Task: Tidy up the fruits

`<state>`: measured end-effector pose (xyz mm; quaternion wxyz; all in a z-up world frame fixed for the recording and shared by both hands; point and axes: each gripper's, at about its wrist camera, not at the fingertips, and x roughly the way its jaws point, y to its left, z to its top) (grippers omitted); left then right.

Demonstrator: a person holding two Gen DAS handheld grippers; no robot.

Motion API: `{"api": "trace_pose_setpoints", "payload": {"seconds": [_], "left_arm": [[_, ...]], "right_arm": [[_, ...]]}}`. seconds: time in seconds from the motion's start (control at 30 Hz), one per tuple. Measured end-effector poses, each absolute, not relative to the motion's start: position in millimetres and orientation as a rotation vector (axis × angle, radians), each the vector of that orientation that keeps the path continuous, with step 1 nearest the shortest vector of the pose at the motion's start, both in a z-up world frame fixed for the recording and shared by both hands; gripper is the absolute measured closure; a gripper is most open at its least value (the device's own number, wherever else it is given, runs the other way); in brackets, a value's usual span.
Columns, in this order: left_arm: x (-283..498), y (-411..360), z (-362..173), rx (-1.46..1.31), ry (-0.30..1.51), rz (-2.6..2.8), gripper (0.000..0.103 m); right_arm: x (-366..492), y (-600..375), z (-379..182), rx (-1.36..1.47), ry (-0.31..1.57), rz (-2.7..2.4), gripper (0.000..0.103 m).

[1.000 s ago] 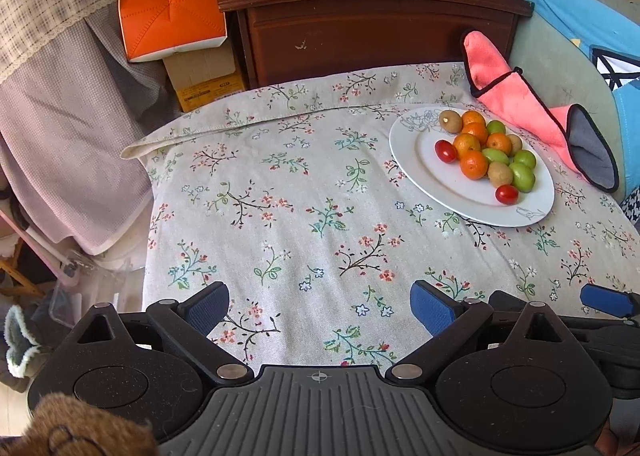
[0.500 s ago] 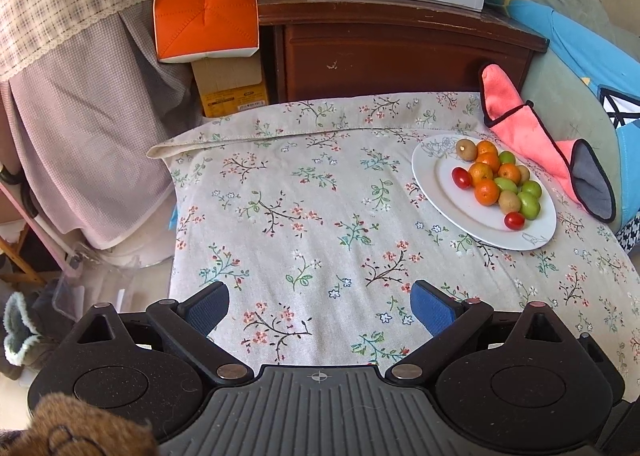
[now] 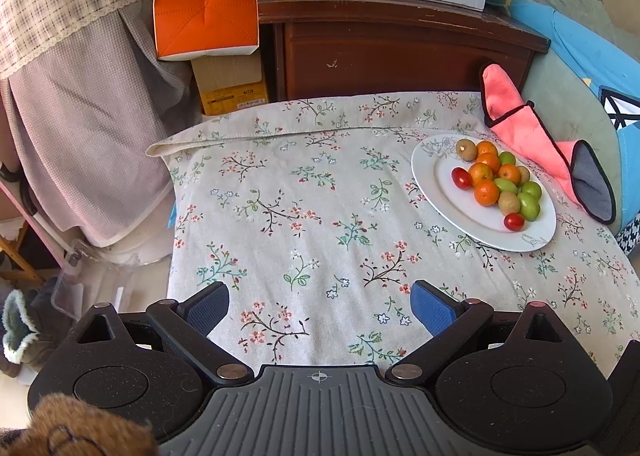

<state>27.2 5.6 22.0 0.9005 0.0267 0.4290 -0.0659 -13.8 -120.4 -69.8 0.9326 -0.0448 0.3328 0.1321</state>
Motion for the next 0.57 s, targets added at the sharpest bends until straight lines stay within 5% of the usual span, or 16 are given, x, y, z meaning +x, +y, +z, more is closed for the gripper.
{"api": "trace_pose_setpoints", "payload": {"seconds": [0.57], "left_arm": [[34,3,10,0.064,0.921,-0.117,0.005]], "right_arm": [[-10,-120,-72,-0.097,0.673,0.291,0.001]]}}
